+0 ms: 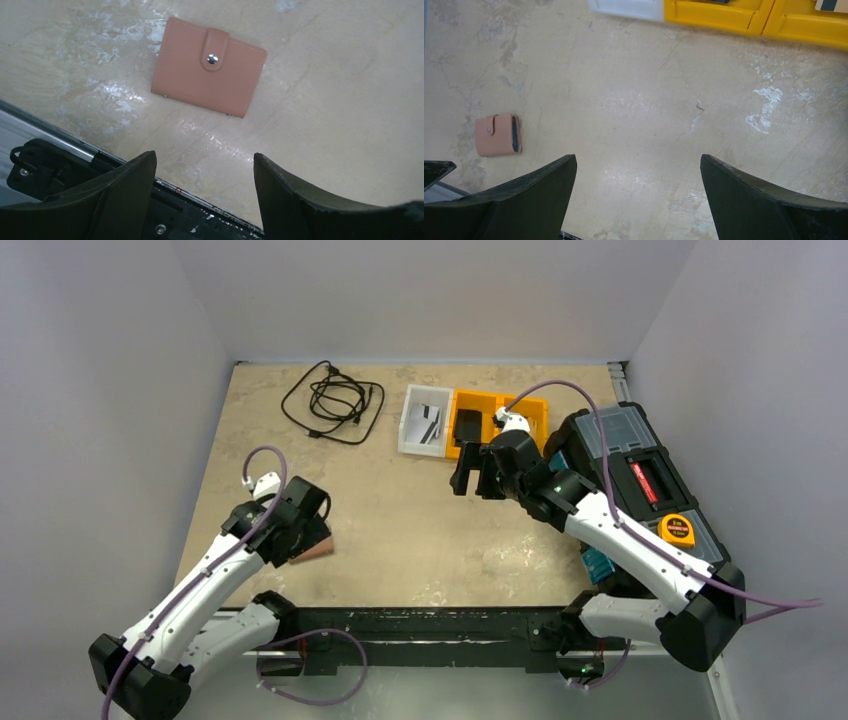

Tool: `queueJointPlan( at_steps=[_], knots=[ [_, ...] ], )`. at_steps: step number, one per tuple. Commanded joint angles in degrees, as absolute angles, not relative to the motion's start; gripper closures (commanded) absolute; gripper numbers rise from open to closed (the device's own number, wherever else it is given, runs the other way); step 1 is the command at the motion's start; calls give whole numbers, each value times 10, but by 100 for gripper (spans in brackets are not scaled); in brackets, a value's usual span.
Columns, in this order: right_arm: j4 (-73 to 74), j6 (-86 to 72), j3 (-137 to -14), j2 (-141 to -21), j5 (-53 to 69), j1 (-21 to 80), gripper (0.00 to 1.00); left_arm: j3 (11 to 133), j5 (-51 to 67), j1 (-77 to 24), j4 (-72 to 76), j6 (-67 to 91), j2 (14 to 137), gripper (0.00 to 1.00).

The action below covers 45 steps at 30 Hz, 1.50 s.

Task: Take the credit cards out of the card holder
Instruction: Move the card holder to the center of the board.

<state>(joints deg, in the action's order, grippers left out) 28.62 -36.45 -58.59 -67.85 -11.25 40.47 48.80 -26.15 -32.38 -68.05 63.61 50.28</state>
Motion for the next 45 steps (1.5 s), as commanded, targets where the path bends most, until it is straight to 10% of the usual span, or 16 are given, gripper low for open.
queueJointPlan(
  at_steps=[1, 11, 30, 38, 45],
  knots=[
    [266, -352, -588, -659, -107, 405, 5, 463, -256, -262, -635, 709, 498, 32],
    [289, -341, -583, -638, -89, 405, 5, 426, -188, -120, -476, 672, 623, 58],
    [290, -340, -556, -620, -86, 405, 5, 421, -192, -94, -422, 695, 787, 60],
    [291, -343, -545, -609, -89, 405, 5, 432, -171, -119, -414, 662, 795, 98],
    [302, -350, -524, -588, -94, 405, 5, 471, -132, -255, -411, 639, 810, 100]
  ],
)
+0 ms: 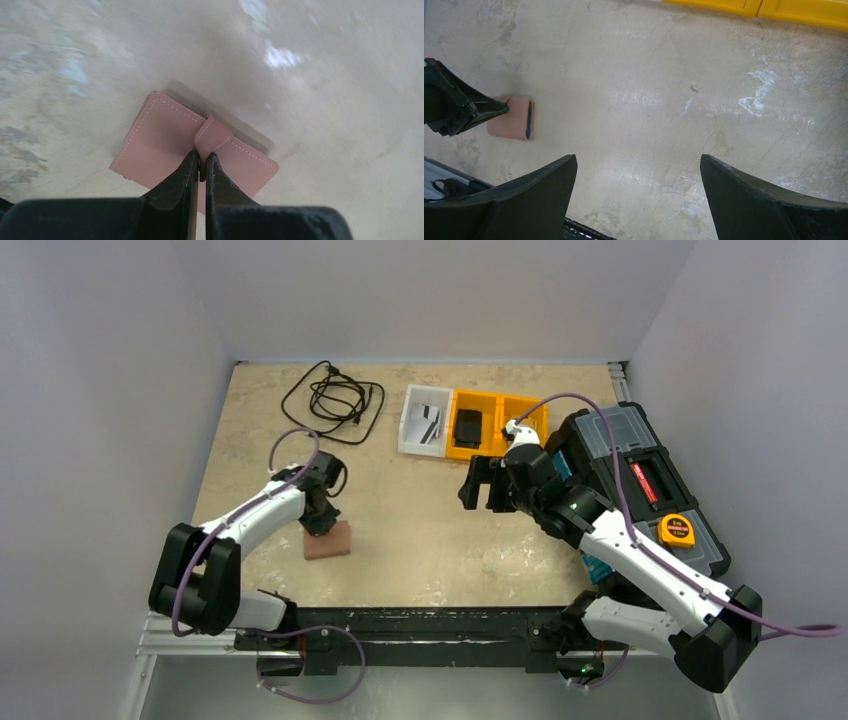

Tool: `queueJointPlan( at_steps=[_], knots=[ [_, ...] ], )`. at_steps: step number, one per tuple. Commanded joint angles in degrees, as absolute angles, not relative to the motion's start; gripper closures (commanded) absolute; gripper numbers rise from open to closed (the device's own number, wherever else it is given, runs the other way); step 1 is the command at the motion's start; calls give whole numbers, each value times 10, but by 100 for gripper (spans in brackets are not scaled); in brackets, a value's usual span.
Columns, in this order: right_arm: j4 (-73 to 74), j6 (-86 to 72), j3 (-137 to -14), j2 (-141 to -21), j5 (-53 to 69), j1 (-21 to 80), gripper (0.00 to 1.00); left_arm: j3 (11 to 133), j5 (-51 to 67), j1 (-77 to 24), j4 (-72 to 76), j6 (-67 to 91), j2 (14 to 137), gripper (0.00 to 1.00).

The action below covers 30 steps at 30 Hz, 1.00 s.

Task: Take the credit cards out of the card holder
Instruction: Move the card holder to the center of the board.

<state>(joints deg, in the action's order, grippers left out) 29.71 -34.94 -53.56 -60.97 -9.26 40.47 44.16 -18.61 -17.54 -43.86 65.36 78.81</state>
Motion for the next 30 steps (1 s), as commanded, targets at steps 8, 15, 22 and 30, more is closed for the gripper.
queueJointPlan(
  at_steps=[8, 15, 22, 30],
  knots=[
    [313, -376, -470, -541, -105, 404, 5, 559, -82, -446, -398, 581, 866, 100],
    [286, -405, -400, -506, -80, 406, 6, 601, -4, -532, -362, 453, 897, 100],
    [225, -429, -346, -500, -48, 412, 5, 605, 8, -535, -366, 415, 872, 80],
    [160, -447, -330, -530, -47, 448, 6, 600, -90, -517, -455, 500, 811, 52]
  ],
)
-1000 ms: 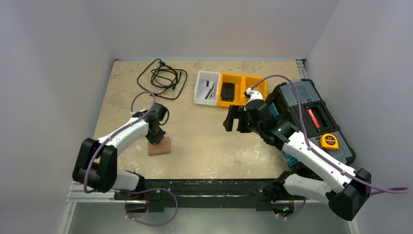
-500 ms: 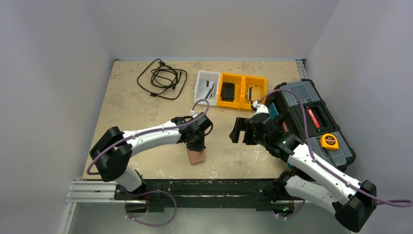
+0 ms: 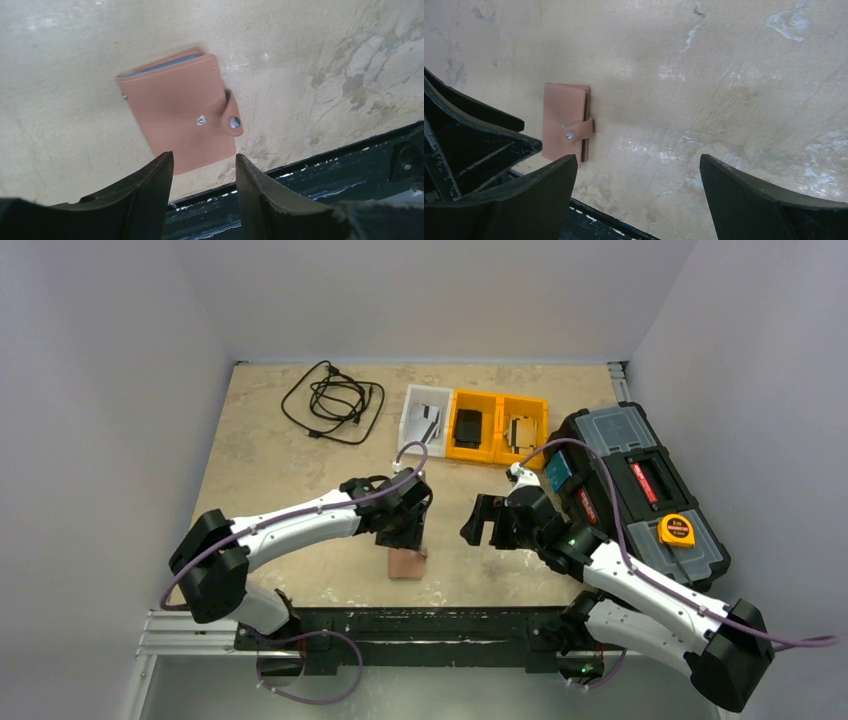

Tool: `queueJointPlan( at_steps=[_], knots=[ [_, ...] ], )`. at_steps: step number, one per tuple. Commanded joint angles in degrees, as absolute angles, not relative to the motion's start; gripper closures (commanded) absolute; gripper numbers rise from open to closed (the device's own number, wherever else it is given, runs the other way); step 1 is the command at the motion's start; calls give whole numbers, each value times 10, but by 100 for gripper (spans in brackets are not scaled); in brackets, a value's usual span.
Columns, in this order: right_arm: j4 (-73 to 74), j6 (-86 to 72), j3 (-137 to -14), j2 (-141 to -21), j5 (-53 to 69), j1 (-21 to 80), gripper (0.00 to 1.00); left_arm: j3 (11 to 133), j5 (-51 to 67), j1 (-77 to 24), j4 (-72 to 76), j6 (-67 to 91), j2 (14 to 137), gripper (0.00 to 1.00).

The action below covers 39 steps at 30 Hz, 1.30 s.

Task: Take the credit cards out of the card holder
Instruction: Move the card holder to the center of the board, then open the card holder at the center of the board.

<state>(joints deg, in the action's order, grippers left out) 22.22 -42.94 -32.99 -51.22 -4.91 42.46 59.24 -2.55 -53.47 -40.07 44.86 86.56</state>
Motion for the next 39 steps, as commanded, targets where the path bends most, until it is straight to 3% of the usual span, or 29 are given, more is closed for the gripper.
queueJointPlan(
  at_steps=[1, 8, 19, 23, 29, 35, 39],
  knots=[
    [154, -451, -333, -542, -55, 461, 7, 587, -98, -505, -463, 518, 797, 54],
    [141, -464, -409, -670, -151, 589, 11, 457, -83, -418, -446, 564, 708, 69],
    [183, -458, -537, -866, -239, 664, 19, 403, -63, -403, -428, 569, 670, 70],
    [181, -467, -533, -885, -248, 664, 30, 400, -61, -404, -429, 569, 665, 70],
    [155, -483, -517, -895, -239, 664, 58, 398, -56, -404, -424, 565, 666, 70],
    [146, -495, -510, -906, -254, 663, 74, 400, -52, -403, -423, 560, 666, 71],
    [155, -500, -512, -907, -260, 663, 91, 402, -51, -404, -426, 556, 663, 71]
  ],
)
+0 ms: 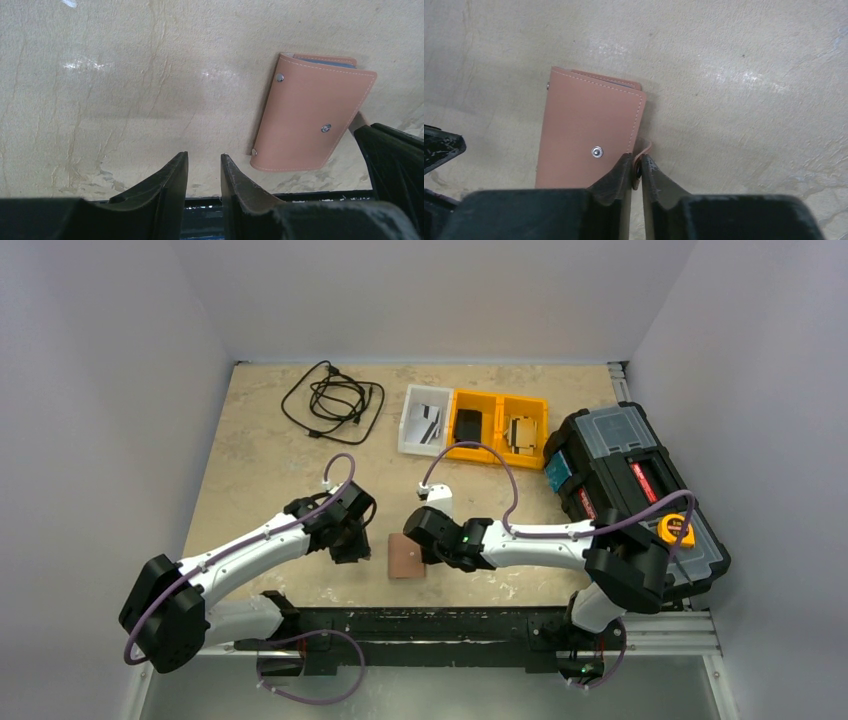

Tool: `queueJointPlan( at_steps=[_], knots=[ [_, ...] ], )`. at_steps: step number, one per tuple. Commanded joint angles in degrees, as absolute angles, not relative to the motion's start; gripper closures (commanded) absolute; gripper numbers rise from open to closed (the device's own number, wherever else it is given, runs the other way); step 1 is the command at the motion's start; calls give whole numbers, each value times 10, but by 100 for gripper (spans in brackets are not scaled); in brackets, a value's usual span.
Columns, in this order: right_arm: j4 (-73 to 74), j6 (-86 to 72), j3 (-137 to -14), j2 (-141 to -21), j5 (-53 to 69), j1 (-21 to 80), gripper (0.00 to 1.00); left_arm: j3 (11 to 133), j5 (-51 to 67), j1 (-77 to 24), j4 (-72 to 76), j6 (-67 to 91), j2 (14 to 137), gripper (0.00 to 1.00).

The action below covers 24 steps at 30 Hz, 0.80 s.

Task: Take the credit cards out of the card holder
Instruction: Open the card holder at the center of the board.

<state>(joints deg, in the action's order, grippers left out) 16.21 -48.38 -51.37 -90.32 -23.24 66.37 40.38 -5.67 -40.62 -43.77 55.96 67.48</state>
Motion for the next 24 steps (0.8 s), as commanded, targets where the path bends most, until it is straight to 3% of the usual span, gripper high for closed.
queueJointPlan(
  at_steps=[1, 2, 13, 24],
  knots=[
    [159, -501, -513, -904, -262, 663, 96, 401, -49, -404, -426, 554, 662, 71],
    [164, -501, -515, -901, -264, 663, 100, 401, -47, -403, -425, 552, 660, 71],
    [250, -501, -561, -788, -269, 672, 100, 404, -43, -404, -438, 534, 622, 63],
    [292, -519, -619, -819, -269, 697, 100, 398, -50, -404, -447, 539, 600, 62]
  ],
)
